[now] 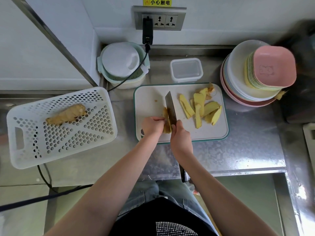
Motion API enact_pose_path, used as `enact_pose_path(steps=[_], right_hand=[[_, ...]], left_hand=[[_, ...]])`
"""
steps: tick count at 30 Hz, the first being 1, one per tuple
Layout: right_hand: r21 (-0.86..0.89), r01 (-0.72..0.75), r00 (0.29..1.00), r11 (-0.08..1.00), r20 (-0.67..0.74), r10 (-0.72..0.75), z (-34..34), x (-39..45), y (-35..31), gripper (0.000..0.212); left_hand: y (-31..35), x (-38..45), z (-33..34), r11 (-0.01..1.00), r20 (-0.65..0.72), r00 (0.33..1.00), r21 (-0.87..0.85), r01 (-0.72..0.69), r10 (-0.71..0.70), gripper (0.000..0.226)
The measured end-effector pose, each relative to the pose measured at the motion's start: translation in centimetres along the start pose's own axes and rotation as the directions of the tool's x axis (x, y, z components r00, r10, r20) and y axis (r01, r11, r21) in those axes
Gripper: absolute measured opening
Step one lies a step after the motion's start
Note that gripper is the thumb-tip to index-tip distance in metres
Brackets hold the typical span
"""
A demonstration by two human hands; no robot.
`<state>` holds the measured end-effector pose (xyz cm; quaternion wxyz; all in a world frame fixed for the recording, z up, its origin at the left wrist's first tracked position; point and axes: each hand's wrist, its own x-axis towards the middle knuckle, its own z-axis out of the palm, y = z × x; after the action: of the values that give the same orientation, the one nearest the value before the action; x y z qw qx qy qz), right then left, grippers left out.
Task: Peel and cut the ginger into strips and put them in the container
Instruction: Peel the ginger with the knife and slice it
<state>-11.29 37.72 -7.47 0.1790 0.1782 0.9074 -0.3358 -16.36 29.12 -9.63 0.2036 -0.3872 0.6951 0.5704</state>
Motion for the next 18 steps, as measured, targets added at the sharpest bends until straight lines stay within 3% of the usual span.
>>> enact_pose_path(steps=[9, 11, 18], right_hand=[[-0.152, -0.039, 0.999, 0.988, 0.032, 0.044, 1.2, -0.1, -0.2, 0.015], [-0.143, -0.043, 0.998, 0.989, 0.028, 0.047, 1.3, -0.1, -0.2, 0.015], [-0.066, -0.004, 1.0, 0.998, 0.012, 0.005, 0.8, 2.5, -1.5, 0.012]], left_hand=[[0.5, -0.2, -0.3, 0.994, 0.013, 0.999, 0.097, -0.048, 0.047, 0.017], [0.4, -0.2, -0.1, 0.991, 0.025, 0.997, 0.116, -0.07, 0.068, 0.029], [0.1, -0.5, 0.3, 0.996, 0.022, 0.997, 0.029, -0.081, 0.08, 0.02]])
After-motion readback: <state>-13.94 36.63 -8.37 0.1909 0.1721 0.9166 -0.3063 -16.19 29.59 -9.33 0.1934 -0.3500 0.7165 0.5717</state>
